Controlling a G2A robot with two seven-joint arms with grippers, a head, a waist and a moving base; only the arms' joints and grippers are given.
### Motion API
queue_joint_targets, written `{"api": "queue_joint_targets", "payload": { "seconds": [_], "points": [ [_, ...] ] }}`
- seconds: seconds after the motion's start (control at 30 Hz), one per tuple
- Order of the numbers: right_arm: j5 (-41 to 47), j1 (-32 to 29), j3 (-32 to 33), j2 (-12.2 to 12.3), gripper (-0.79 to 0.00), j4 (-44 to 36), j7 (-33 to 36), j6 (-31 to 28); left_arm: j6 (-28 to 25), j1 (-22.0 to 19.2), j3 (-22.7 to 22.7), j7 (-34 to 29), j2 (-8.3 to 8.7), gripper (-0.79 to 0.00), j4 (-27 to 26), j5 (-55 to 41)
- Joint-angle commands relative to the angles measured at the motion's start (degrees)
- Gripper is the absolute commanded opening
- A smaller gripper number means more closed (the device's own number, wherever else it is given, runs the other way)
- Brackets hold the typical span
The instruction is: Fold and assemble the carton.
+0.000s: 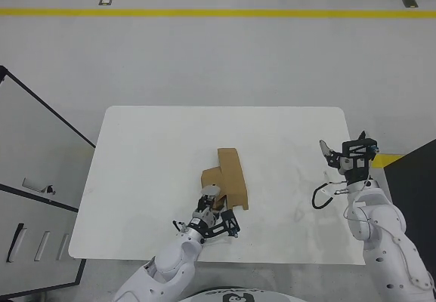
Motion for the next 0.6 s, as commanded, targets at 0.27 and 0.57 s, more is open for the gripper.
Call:
{"api": "queue_joint_targets", "payload": {
  "seconds": [0.27, 0.57],
  "points": [
    [0.0, 0.0, 0.0, 0.0, 0.000, 0.0, 0.0, 0.0, 0.3, -0.6, 0.3, -0.5, -0.43, -0.406, 1.2, -0.4],
    [0.0, 0.0, 0.0, 0.0, 0.000, 0.0, 0.0, 0.0, 0.3, -0.9, 1.7, -0.9, -0.91, -0.311, 0.8, 0.5]
  ]
}}
